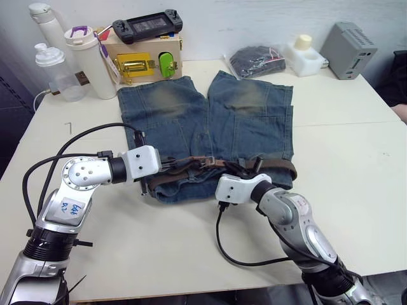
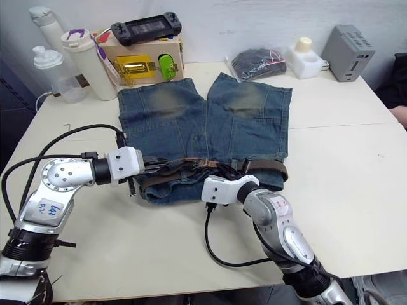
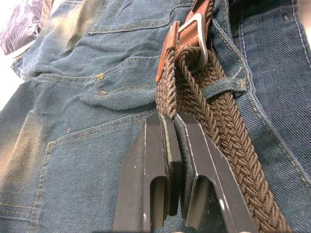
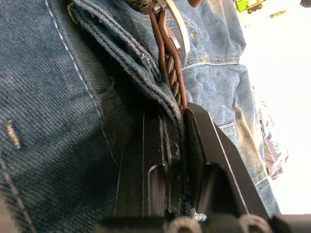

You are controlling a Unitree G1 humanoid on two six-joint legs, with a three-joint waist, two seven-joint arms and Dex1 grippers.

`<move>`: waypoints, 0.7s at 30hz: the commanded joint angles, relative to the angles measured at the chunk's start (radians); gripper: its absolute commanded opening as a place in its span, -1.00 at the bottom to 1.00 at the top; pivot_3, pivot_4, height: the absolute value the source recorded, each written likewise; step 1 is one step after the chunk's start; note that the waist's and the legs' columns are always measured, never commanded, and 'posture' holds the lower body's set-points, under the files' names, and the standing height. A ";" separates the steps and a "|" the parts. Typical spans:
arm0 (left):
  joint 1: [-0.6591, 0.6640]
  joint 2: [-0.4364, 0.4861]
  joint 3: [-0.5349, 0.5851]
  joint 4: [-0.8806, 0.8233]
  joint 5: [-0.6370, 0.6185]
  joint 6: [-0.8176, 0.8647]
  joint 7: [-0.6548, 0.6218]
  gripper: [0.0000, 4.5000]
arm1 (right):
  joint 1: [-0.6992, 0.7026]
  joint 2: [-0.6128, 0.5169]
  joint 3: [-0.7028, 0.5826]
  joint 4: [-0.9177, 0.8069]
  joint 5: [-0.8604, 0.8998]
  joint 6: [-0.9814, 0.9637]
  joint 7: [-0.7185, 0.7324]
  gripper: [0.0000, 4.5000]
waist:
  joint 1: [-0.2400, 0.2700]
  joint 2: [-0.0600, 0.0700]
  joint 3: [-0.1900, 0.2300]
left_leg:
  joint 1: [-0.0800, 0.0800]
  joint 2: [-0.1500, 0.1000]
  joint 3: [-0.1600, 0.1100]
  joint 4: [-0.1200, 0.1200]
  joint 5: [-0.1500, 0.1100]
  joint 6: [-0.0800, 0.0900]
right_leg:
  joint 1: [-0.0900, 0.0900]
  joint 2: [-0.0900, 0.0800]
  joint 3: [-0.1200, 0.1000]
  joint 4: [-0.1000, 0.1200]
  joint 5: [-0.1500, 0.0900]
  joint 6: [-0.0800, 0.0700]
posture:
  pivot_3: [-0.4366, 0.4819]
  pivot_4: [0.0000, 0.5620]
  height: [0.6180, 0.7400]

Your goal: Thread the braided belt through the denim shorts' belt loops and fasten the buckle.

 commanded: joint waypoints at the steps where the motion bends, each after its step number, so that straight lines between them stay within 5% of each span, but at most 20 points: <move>1: -0.010 0.008 -0.001 -0.003 0.006 -0.022 -0.008 -1.00 | -0.029 0.005 -0.010 -0.015 -0.013 -0.041 -0.033 -0.97 | 0.000 0.000 0.000 | 0.000 0.000 0.000 0.000 0.000 0.000 | 0.000 0.000 0.000 0.000 0.000 0.000 | -0.05 -0.47 -0.56; 21: -0.120 0.052 -0.078 0.099 0.199 -0.318 -0.005 -1.00 | -0.042 0.017 -0.007 0.006 -0.013 -0.087 -0.027 -0.97 | -0.011 -0.001 -0.001 | -0.016 -0.002 0.000 0.010 -0.001 0.000 | -0.017 -0.003 0.000 0.016 0.000 0.000 | -0.05 -0.47 -0.56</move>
